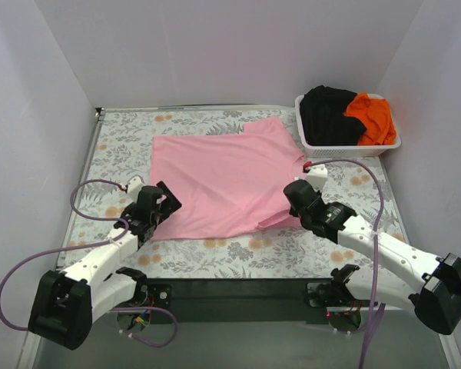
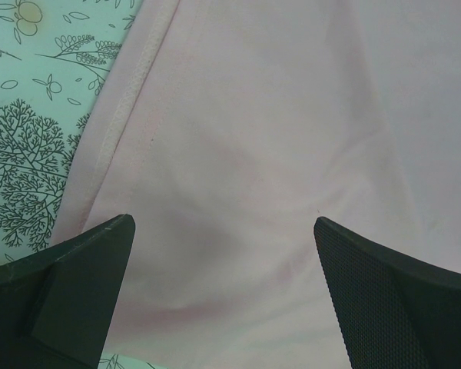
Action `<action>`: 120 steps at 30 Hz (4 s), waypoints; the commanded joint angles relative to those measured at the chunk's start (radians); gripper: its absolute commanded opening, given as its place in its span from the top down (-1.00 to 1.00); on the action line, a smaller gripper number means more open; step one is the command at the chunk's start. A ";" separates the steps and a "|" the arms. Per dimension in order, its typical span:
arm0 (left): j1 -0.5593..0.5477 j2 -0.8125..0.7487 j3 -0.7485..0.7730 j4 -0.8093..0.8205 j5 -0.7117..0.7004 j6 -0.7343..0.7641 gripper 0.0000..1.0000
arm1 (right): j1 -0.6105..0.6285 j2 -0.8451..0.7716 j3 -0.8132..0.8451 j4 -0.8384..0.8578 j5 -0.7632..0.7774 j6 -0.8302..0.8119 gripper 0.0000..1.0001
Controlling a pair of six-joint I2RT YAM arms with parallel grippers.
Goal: Fold and stack the t-shirts
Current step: Fold the tshirt
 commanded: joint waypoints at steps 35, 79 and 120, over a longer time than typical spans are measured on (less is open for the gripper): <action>-0.102 -0.074 0.024 -0.409 -0.074 -0.296 -0.58 | -0.461 0.415 0.290 0.449 -0.509 -0.301 0.97; -0.170 -0.229 0.119 -0.448 -0.151 -0.284 1.00 | -0.506 0.447 0.359 0.406 -0.506 -0.353 0.97; 0.190 0.337 0.407 0.000 0.035 0.067 1.00 | -0.529 0.742 0.602 0.314 -0.416 -0.416 0.97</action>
